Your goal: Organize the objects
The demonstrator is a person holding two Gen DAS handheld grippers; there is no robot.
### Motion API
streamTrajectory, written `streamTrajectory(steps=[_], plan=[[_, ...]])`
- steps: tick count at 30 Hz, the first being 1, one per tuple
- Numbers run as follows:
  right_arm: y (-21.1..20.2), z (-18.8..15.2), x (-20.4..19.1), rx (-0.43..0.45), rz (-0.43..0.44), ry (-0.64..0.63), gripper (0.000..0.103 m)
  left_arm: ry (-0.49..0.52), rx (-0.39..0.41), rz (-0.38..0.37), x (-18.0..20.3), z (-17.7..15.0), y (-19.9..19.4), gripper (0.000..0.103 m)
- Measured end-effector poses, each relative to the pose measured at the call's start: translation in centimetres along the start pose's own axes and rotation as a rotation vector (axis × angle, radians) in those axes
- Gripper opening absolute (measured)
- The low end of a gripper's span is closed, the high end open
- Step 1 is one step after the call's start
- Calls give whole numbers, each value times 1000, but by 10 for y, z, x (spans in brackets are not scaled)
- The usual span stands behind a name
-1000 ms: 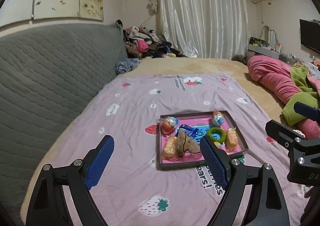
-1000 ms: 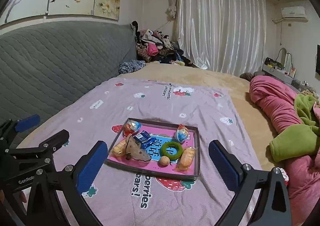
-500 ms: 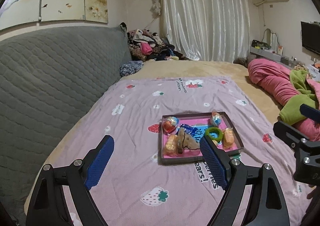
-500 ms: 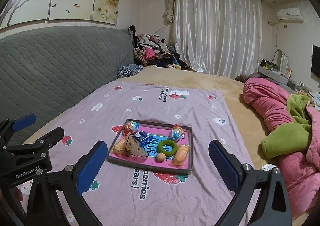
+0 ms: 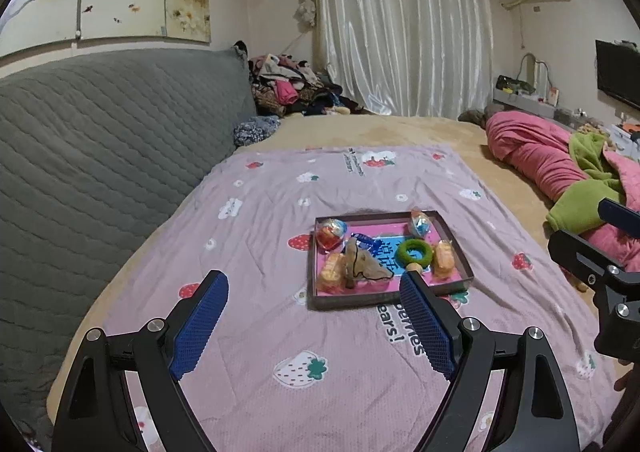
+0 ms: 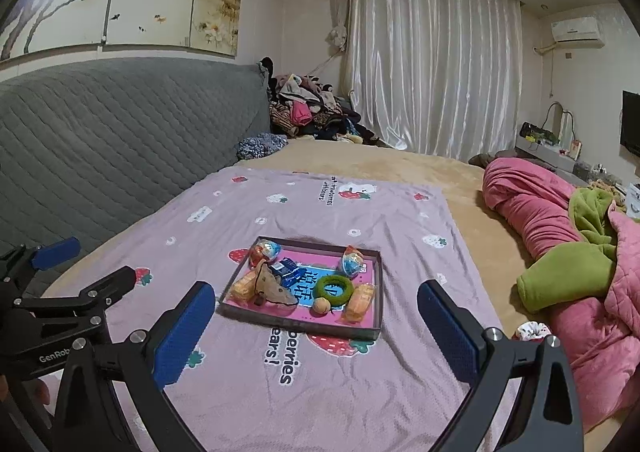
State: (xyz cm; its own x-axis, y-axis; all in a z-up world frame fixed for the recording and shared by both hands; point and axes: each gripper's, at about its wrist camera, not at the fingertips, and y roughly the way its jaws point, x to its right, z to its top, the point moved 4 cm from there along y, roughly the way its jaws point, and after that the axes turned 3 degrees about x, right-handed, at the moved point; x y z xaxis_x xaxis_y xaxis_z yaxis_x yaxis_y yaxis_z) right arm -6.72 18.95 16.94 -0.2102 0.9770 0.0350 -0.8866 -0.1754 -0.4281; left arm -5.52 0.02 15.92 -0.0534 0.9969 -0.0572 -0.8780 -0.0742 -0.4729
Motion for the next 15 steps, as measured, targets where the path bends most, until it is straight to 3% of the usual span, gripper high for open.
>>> streamTrajectory(steps=[5,10,15], plan=[[-5,-9,3,-9,0,5,102,-15,2,-18,0,-9,-3,88],[-6,-24,5,-28,6,13,102,3,0,12,3,-23,-1,88],[-1,-43,7,-56,11,27,102,-1,-12,-18,9,-36,1,88]])
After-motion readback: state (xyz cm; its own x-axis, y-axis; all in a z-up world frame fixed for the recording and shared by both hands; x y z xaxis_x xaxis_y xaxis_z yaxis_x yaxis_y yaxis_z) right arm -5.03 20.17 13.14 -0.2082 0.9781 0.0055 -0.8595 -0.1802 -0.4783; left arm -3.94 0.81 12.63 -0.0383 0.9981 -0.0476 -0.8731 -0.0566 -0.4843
